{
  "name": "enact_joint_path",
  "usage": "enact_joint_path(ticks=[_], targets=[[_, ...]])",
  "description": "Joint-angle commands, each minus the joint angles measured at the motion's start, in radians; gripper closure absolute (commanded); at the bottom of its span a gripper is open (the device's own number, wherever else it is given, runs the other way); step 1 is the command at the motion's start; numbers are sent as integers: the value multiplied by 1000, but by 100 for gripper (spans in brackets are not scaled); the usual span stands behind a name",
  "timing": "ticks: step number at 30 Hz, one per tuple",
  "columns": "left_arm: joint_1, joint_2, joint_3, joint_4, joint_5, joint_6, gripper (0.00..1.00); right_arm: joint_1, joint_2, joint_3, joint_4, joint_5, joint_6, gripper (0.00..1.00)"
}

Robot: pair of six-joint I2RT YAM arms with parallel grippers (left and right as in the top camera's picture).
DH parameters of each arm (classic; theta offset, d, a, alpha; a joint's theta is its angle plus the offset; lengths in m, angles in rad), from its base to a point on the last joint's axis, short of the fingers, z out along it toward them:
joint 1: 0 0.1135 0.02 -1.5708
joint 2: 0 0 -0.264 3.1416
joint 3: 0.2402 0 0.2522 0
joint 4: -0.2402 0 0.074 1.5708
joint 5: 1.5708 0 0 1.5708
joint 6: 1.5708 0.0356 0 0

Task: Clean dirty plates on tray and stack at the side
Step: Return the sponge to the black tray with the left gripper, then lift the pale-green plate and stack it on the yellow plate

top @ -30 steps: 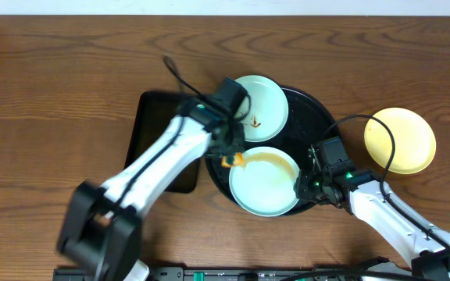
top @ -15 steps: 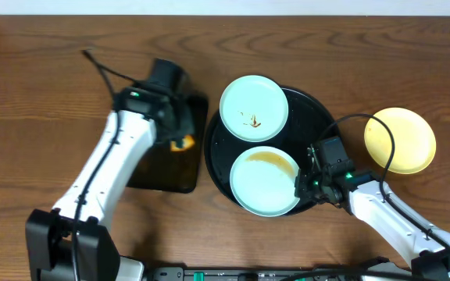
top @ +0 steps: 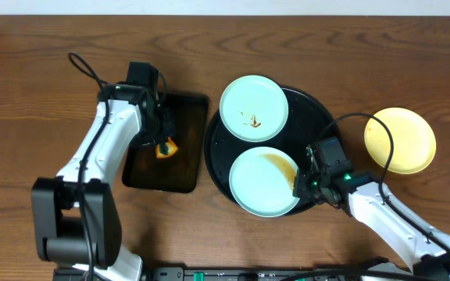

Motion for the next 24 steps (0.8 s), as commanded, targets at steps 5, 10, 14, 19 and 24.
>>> enact_joint_path(ticks=[5, 10, 14, 19, 24], targets=[[39, 60, -4, 46, 200, 73, 93, 10, -134, 57, -105, 179, -86, 99], [95, 74, -4, 79, 348, 89, 93, 10, -196, 96, -145, 281, -158, 99], [151, 82, -6, 87, 461, 92, 92, 10, -214, 146, -149, 386, -240, 99], [227, 127, -10, 89, 662, 128, 92, 10, -216, 231, -159, 595, -358, 99], [285, 197, -10, 89, 805, 172, 92, 10, -216, 303, -156, 792, -435, 99]])
